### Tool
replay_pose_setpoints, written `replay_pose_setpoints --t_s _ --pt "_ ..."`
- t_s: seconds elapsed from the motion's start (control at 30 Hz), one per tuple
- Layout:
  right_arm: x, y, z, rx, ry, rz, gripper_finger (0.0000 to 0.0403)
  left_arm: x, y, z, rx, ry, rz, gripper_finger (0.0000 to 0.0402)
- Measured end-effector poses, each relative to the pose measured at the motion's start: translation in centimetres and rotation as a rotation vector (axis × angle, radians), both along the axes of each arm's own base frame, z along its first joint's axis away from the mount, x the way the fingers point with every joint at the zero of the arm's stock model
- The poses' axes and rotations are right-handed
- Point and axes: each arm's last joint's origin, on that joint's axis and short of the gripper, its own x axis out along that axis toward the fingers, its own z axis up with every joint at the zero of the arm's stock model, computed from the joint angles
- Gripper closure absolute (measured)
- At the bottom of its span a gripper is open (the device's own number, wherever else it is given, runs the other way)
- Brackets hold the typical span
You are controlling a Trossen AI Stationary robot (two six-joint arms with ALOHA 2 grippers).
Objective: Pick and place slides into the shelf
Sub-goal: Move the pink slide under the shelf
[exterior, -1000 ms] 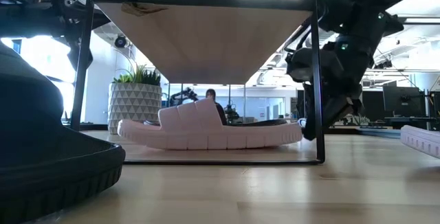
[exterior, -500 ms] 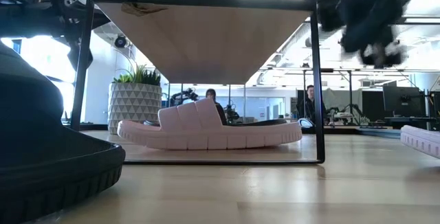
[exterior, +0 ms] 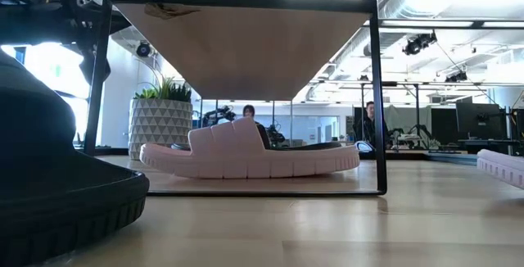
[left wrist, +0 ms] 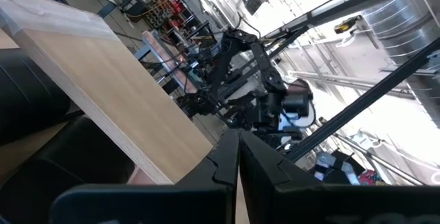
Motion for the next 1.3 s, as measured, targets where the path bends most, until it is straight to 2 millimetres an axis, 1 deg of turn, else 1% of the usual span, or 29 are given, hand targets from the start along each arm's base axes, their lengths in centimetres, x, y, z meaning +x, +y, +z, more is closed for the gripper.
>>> replay_pose_setpoints --t_s 0.17,0.27,0.33,0.43,0.57,0.67,0.73,0.83,0.97,1.07,1.17,1.3 --pt "-2.0 3.2 -1.5 0.015 0.054 -0.088 0.0398 0.0 0.0 0.0 0.000 -0.001 0.000 0.0399" --pt "-2.5 4.9 -2.9 -0.009 0.066 -0.139 0.0372 0.0 0.0 0.0 0.000 -0.001 0.000 0.0399" --pt "-2.2 5.9 -3.9 -0.025 0.074 -0.143 0.0345 0.0 0.0 0.0 0.000 -0.001 0.000 0.0399" --pt "-1.3 6.8 -5.6 -0.067 0.078 -0.193 0.0301 0.0 0.0 0.0 0.000 -0.001 0.000 0.0399" --pt "-0.3 7.4 -7.7 -0.120 0.101 -0.244 0.0251 0.0 0.0 0.0 -0.001 -0.001 0.000 0.0399" --pt "0.1 7.9 -8.7 -0.125 0.106 -0.253 0.0225 0.0 0.0 0.0 -0.001 0.000 0.000 0.0399" --pt "0.4 8.3 -9.0 -0.113 0.092 -0.261 0.0215 0.0 0.0 0.0 -0.002 -0.002 0.000 0.0399" --pt "0.4 8.6 -8.9 -0.094 0.052 -0.276 0.0211 0.0 0.0 0.0 -0.003 -0.001 0.000 0.0399" --pt "-0.2 8.8 -8.3 -0.073 0.032 -0.261 0.0210 0.0 0.0 0.0 -0.003 -0.002 0.000 0.0399" --pt "-0.7 8.9 -8.3 -0.073 0.065 -0.230 0.0210 0.0 0.0 0.0 -0.003 -0.002 0.000 0.0399" --pt "-0.6 8.6 -8.5 -0.103 0.064 -0.245 0.0210 0.0 0.0 0.0 -0.003 -0.002 0.000 0.0399" --pt "0.3 7.7 -8.7 -0.145 0.078 -0.294 0.0210 0.0 0.0 0.0 -0.003 -0.002 0.000 0.0399"
